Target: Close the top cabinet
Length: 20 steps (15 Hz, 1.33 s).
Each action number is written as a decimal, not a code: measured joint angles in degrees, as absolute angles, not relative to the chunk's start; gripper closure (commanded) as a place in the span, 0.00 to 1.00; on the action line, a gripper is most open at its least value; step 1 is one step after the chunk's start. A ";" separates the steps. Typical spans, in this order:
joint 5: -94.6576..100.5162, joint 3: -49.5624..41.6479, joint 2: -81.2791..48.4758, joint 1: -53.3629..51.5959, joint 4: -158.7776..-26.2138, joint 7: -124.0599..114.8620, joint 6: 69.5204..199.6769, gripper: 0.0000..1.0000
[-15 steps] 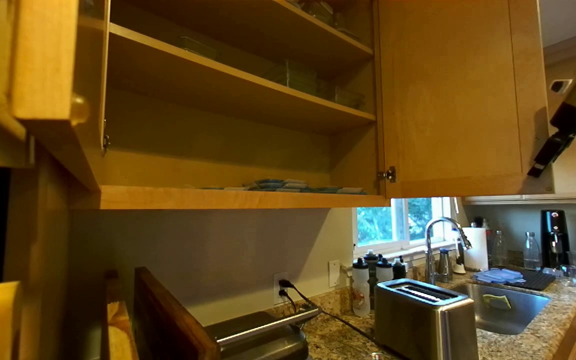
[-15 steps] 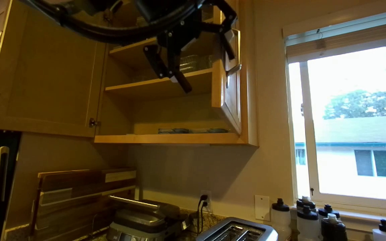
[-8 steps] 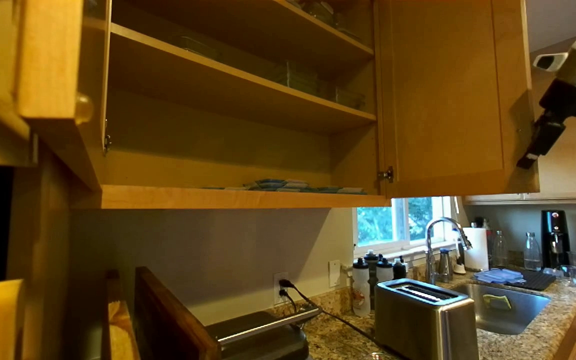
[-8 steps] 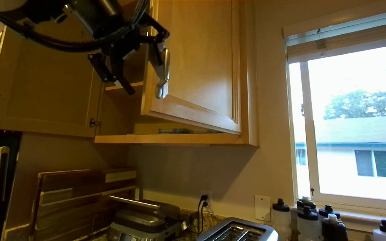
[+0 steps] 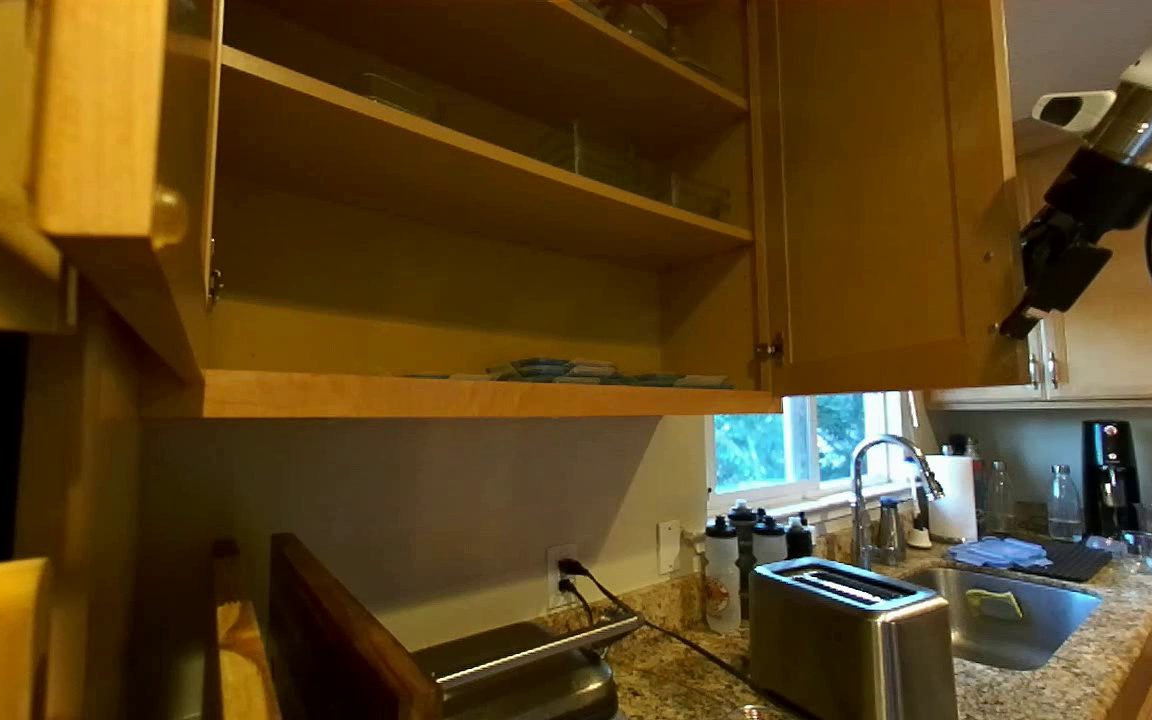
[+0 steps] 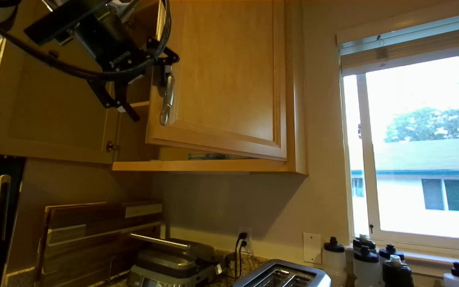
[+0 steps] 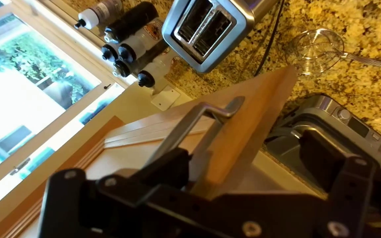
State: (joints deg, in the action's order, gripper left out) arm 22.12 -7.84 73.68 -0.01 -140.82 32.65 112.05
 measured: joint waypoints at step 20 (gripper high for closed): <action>24.32 6.17 72.25 -15.09 -143.89 33.59 101.83 0.00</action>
State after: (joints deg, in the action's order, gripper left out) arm 24.32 6.17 72.25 -15.09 -143.89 33.59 101.83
